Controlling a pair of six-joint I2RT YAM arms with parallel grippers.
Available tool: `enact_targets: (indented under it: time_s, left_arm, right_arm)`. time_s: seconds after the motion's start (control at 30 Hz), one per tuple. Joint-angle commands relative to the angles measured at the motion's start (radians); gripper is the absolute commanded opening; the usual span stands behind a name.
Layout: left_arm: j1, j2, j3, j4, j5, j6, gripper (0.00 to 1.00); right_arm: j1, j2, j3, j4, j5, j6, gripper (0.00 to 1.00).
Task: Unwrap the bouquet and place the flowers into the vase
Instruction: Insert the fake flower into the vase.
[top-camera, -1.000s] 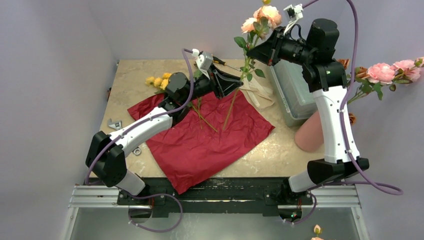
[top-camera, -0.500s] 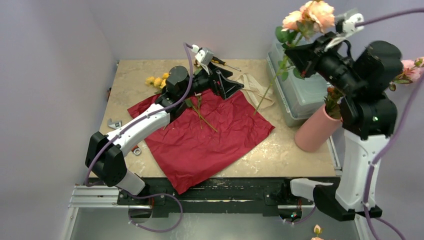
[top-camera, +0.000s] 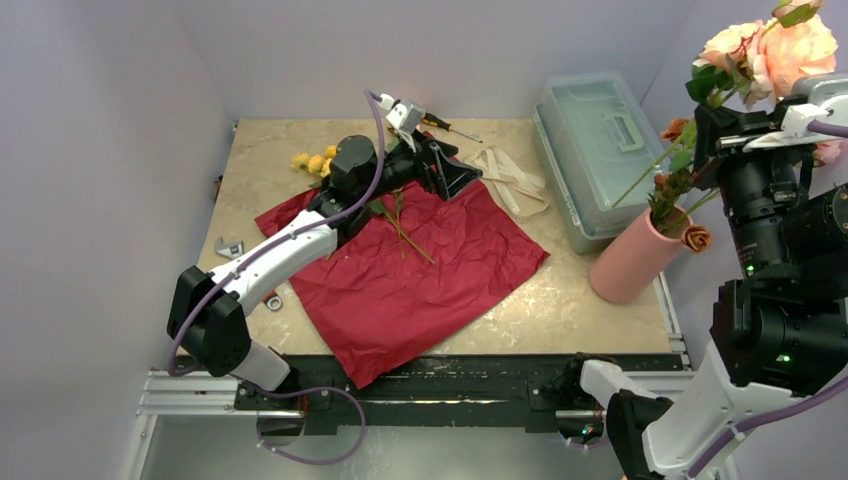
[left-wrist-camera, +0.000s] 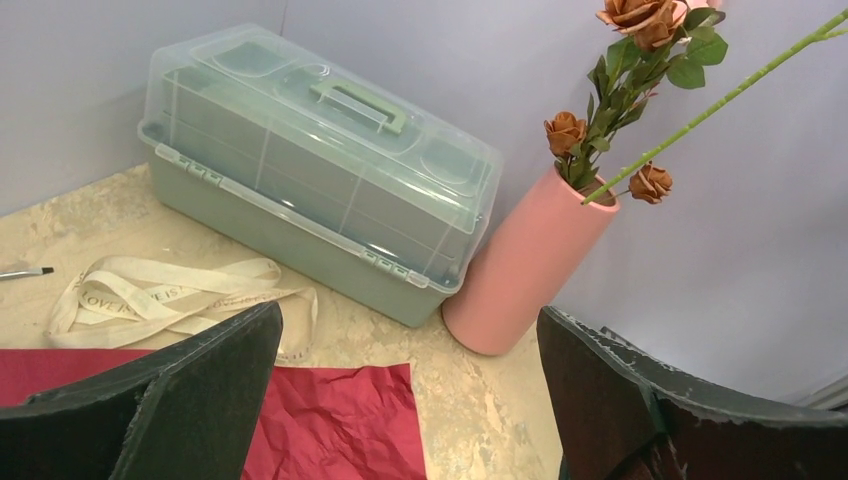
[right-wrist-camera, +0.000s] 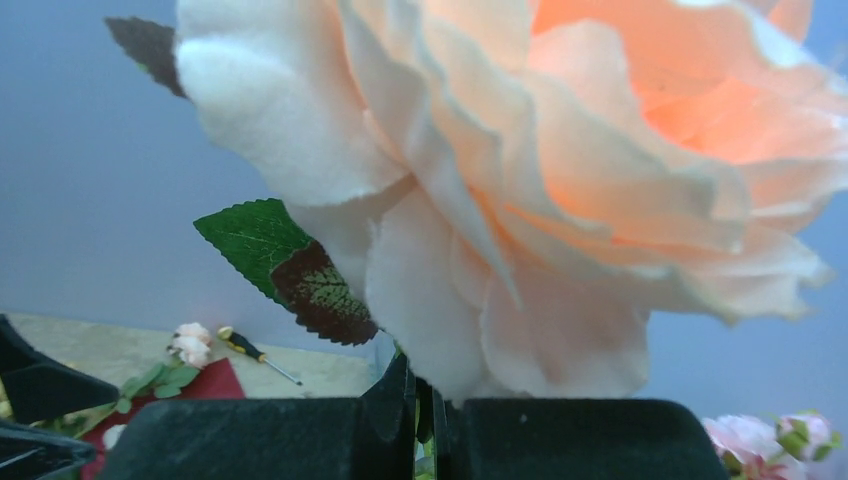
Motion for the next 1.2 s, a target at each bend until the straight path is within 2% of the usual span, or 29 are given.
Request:
enact_targets:
  time_s: [0.0,0.27,0.67,1.17]
  left_arm:
    - [0.005,-0.049,-0.009,0.035,-0.014,0.025,1.0]
    - [0.013,-0.04,-0.007,0.036,0.007,0.023,1.0]
    - [0.048,-0.031,-0.009,0.039,0.009,0.022,1.0]
    - [0.112,-0.044,-0.021,-0.012,-0.035,0.044,1.0]
  right_arm:
    - [-0.063,0.003,0.028,-0.028,0.099,-0.035,0.0]
    - [-0.131,0.0,0.089,-0.092,0.212,-0.073,0.0]
    - [-0.167,0.011,0.028,0.022,0.315,-0.076,0.0]
    - [-0.168,-0.012,-0.258,0.169,0.342,-0.041,0.0]
